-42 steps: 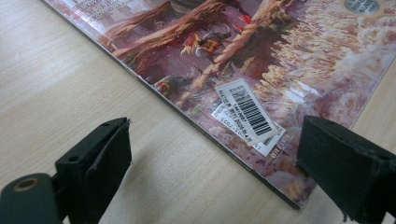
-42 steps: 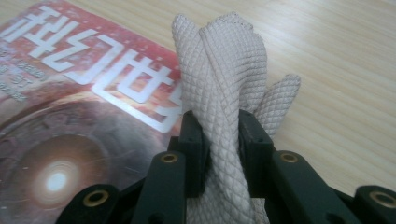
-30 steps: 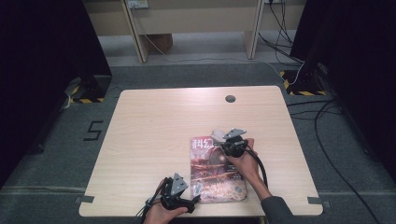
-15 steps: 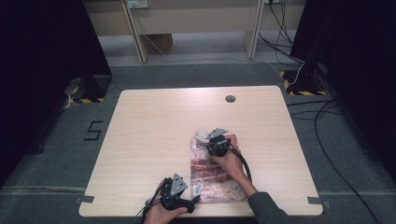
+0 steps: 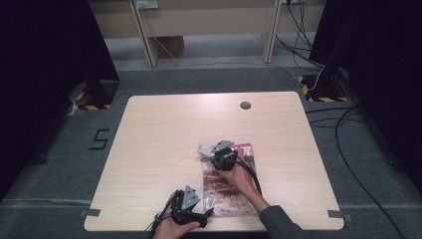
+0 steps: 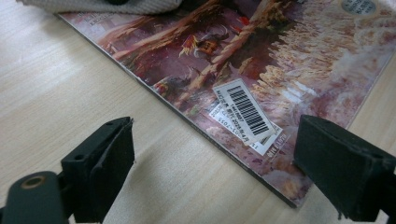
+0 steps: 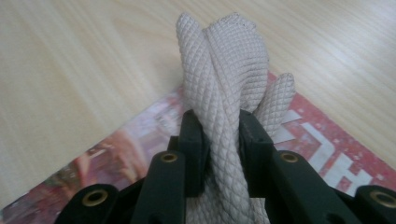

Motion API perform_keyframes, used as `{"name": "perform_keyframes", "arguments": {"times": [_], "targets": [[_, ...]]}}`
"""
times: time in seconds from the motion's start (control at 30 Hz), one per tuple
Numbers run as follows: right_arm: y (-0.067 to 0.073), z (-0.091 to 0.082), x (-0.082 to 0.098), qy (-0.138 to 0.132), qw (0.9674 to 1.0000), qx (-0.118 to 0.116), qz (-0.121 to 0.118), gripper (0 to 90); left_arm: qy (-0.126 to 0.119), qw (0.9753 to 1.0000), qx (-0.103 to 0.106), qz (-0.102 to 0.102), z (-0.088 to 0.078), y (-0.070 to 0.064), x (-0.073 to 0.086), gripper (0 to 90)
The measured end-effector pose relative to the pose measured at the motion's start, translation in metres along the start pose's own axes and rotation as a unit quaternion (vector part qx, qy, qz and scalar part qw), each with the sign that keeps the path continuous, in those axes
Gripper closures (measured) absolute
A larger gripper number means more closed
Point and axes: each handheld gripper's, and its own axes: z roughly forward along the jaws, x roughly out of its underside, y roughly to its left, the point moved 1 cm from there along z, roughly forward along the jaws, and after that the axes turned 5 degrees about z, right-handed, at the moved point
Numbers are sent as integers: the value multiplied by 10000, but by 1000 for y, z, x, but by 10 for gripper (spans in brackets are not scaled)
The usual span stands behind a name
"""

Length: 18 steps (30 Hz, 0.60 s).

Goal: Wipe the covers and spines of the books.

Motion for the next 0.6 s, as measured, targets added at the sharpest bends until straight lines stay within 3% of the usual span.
{"name": "perform_keyframes", "arguments": {"times": [0.27,0.6], "targets": [[15,-12,10,87,9992,-316,-218,747,-16,10000,-32,53,-1,-1,0,124],[24,-29,26,168,9981,-544,-248,746,-32,10000,-62,64,-1,-2,1,125]]}}
